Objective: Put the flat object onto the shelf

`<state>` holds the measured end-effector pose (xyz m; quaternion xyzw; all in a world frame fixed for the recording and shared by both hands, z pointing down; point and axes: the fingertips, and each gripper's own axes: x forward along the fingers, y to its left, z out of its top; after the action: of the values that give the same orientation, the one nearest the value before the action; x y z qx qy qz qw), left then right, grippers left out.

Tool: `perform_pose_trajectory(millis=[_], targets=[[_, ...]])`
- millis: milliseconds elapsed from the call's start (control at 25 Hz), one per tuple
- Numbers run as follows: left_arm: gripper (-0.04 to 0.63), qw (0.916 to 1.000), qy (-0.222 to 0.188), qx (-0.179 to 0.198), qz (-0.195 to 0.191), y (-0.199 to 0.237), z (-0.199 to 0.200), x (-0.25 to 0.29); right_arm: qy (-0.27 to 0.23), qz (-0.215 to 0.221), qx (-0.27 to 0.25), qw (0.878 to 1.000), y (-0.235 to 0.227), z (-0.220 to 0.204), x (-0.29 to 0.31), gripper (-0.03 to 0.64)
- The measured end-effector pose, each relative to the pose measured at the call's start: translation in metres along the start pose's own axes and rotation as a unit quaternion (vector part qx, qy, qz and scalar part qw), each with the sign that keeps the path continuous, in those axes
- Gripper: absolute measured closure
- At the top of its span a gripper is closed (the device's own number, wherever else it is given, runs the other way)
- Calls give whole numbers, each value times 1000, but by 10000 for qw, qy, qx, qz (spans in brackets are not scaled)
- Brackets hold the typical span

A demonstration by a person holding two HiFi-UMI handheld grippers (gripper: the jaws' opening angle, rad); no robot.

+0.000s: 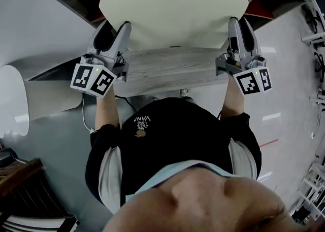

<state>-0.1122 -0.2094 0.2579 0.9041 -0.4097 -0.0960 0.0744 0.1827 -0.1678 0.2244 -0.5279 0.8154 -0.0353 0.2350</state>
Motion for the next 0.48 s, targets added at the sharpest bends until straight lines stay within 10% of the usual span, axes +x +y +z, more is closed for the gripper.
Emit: perform_pose_trajectory(millis=[480], targets=[[368,9986,-296,388,-196,-11,16,-8,-298,251,-496,9980,11,17,-3,517]])
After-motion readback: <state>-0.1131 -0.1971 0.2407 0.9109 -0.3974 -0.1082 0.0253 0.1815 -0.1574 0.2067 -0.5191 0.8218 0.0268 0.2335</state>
